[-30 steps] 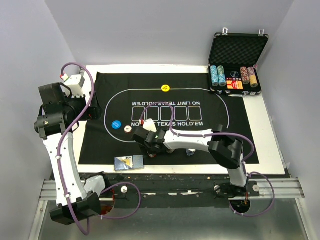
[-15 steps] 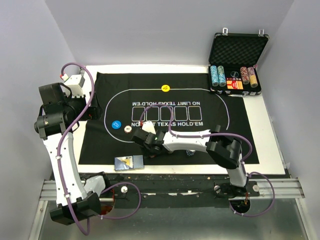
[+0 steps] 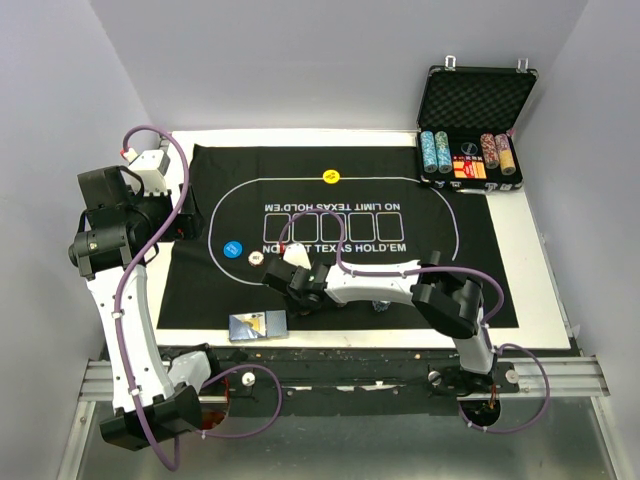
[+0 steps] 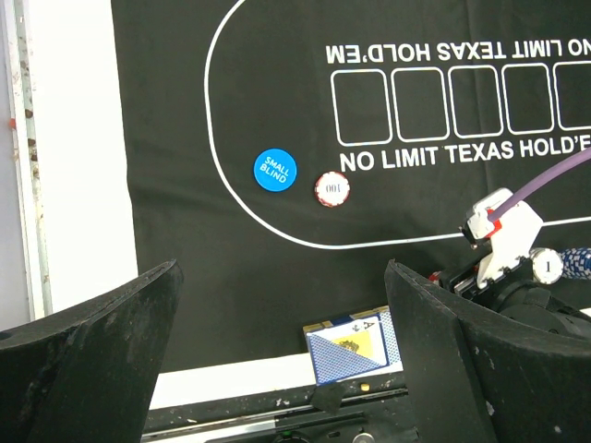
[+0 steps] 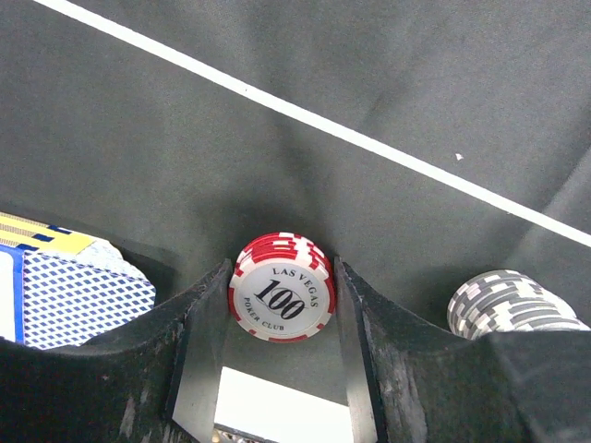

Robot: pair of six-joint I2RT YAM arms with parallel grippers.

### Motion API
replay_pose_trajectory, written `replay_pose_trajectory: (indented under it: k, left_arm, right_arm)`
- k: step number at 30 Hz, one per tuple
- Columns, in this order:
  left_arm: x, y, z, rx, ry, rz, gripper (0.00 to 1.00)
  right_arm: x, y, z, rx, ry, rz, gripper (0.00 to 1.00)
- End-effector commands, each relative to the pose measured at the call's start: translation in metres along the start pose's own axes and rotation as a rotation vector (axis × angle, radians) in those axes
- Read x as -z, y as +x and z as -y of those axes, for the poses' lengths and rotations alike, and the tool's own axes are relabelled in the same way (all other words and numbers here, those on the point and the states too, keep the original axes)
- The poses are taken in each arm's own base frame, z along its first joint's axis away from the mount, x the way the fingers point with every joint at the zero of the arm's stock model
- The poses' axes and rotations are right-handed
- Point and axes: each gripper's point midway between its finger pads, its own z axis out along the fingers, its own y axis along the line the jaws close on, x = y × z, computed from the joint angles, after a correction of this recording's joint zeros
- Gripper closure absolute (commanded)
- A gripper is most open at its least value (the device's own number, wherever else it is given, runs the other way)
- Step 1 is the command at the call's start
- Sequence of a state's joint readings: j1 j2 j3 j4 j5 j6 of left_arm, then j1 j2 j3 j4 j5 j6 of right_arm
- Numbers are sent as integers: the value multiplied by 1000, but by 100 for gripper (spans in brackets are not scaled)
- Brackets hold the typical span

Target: Distribute texas hold em gaming equipment

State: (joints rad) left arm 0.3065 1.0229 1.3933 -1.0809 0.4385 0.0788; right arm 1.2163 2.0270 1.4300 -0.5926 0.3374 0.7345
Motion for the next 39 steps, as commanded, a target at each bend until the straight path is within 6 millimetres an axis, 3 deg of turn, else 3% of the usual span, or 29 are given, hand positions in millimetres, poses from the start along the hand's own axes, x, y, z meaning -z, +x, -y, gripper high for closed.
replay_pose_trajectory:
  k: [1, 7, 15, 20, 27, 29, 34, 39]
  left_arm:
    - [2, 1, 0, -6, -3, 13, 1]
    - [0, 2, 0, -1, 1, 10, 1]
    - [0, 3, 0, -2, 3, 9, 1]
    - [1, 4, 0, -4, 4, 9, 1]
    - [2, 4, 1, -8, 7, 9, 1]
    - [2, 3, 2, -12, 10, 9, 1]
    - [1, 5, 1, -10, 11, 3, 1]
    - [0, 5, 2, -12, 20, -5, 1]
  right_arm:
    - [13, -6, -6, -13, -8, 18, 46]
    - [36, -25, -11, -25, -37, 58, 46]
    - [49, -40, -11, -29, -37, 101, 47]
    - [55, -71, 5, -45, -17, 140, 46]
    - [50, -113, 48, -133, -21, 154, 48]
    - [44, -124, 69, -158, 1, 153, 48]
    - [15, -172, 145, -234, 113, 183, 50]
    - [-29, -213, 210, -272, 252, 192, 50]
